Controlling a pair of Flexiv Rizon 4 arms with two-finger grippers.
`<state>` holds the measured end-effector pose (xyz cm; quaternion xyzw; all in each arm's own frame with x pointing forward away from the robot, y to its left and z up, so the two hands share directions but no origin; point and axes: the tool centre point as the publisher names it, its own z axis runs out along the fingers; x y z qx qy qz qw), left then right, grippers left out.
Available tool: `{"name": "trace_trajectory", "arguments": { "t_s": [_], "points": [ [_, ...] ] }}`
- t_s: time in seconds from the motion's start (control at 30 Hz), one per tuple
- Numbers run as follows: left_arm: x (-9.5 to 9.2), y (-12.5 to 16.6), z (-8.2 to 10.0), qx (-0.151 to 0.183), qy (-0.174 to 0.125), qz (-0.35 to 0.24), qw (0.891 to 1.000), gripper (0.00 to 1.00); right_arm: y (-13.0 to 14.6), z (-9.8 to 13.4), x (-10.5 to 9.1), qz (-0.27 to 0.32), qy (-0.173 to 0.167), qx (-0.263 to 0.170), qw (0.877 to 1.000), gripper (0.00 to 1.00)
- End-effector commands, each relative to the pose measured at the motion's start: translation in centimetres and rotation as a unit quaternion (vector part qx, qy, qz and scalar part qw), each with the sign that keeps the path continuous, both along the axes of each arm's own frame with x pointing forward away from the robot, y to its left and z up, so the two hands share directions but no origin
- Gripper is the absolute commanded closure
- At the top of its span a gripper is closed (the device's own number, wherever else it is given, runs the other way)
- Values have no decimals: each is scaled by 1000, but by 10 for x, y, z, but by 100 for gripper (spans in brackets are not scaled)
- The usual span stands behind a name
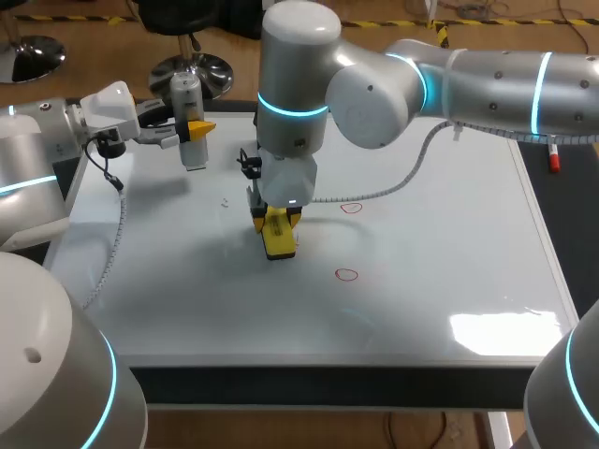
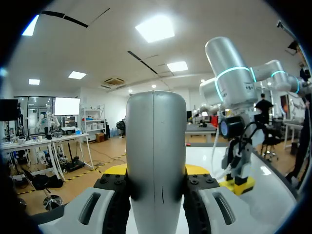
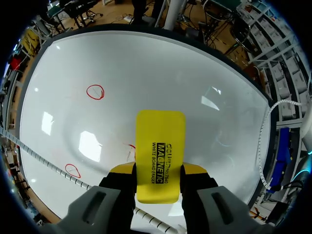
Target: Pick up the inspection probe, press it on each red-marked spot on the whiteboard one by one, put down the probe, pick up the eraser, and wipe off all the red marks.
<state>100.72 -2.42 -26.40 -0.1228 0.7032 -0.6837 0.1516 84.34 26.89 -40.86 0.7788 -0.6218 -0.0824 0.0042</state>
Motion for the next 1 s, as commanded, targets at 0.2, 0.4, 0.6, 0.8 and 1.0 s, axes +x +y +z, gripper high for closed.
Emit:
{"name": "trace_trajectory", "arguments": {
  "t_s": [0.2, 0.4, 0.6, 0.8, 1.0],
  "points": [
    [0, 0, 1, 0, -1, 1, 1000, 100, 1, -13, 0, 7, 10, -8, 1000, 100],
    [0, 0, 1, 0, -1, 1, 1000, 100, -2, -22, -1, 10, 16, -14, 1000, 100],
    [0, 0, 1, 0, -1, 1, 1000, 100, -5, -33, -1, 14, 23, -20, 999, 100],
    [0, 0, 1, 0, -1, 1, 1000, 100, -12, -43, -3, 11, 34, -28, 999, 100],
    [0, 0, 1, 0, -1, 1, 1000, 100, -23, -49, -5, 1, 39, -37, 999, 100]
  ]
}}
